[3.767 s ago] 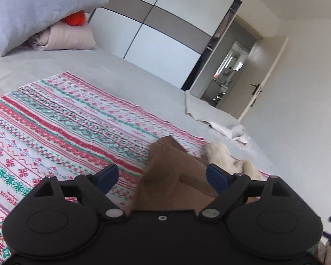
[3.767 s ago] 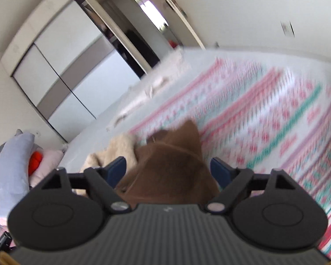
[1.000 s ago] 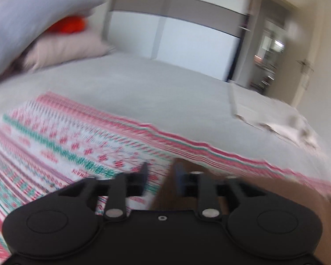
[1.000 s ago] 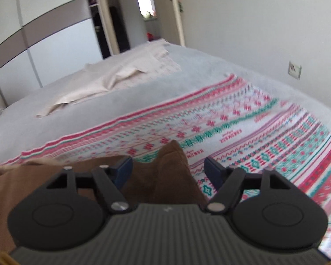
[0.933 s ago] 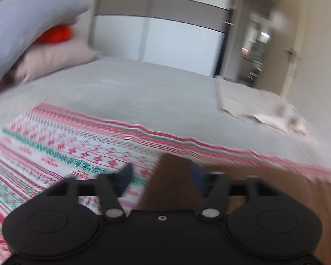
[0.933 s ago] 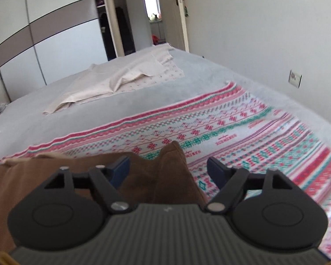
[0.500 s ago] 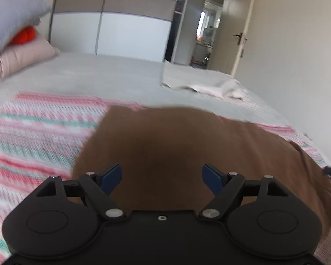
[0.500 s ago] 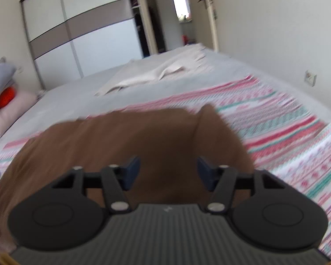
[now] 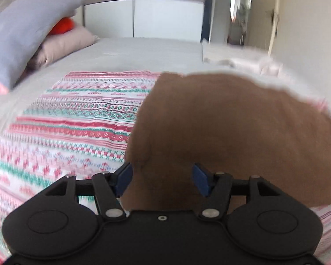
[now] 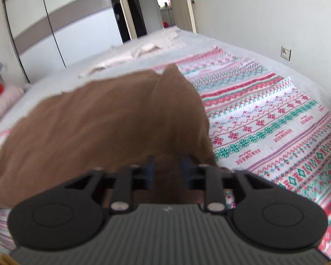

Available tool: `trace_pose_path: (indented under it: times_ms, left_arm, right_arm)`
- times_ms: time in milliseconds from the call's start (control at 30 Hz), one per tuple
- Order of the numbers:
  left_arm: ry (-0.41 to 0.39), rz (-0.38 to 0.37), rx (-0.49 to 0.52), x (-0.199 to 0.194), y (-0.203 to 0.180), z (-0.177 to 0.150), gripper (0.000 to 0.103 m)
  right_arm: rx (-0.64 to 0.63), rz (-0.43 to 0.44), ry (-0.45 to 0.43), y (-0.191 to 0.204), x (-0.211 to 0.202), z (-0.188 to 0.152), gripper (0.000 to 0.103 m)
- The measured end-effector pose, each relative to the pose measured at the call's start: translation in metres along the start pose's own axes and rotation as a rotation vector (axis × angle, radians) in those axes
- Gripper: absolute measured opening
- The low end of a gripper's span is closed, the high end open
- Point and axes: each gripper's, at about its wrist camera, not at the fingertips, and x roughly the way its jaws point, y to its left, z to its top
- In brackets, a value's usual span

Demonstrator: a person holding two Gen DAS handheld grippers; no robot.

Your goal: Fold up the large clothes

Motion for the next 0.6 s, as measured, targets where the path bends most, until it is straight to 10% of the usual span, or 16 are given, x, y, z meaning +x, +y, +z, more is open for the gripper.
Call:
trace_pose_path:
  times_ms: [133,233,600]
  left_arm:
    - [-0.018,-0.151,-0.240,-0.023,0.040,-0.012,0.091]
    - [0.056,-0.218,-0.377,-0.010,0.060,-0.019,0.092]
    - [0.197,-0.454,-0.823,0.048,0.065,-0.060,0.092]
  right_arm:
    - [0.025,0.029,-0.002,-0.003,-0.022,0.001,0.071]
    - [0.162,0.057,0.052,-0.019,-0.023,0.000,0.089]
    - [0.657,0.310,0.214,-0.067,0.029,-0.030,0.092]
